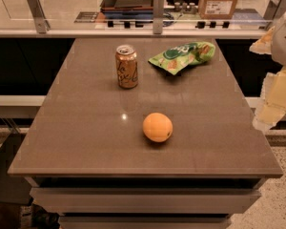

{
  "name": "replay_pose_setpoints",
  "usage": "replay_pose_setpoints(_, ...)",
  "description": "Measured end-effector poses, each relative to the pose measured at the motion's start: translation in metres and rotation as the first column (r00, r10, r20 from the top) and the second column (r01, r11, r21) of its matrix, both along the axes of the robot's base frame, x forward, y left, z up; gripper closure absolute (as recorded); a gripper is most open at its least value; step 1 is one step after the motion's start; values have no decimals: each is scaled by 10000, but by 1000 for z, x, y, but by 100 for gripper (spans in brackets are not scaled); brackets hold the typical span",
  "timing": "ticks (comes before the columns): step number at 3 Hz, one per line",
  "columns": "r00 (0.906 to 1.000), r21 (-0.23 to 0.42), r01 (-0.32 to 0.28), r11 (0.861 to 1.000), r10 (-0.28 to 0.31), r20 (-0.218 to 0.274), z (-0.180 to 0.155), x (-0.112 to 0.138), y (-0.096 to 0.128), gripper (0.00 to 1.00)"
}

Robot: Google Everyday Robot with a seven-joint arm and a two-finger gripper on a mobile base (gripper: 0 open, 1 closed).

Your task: Move green rice chip bag near orange

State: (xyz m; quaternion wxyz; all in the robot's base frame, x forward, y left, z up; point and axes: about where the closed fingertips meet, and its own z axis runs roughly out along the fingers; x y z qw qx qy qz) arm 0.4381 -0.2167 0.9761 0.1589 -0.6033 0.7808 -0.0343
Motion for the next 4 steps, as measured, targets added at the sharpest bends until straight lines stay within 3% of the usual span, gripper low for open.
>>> replay_pose_setpoints(1,10000,0,0,10000,0,2,0,0,0,0)
replay_pose_setpoints(2,9999,203,2,9998,-5,152,-2,17,0,0)
replay_pose_setpoints(4,9985,564,-182,9982,152,526,-9,85,4,0)
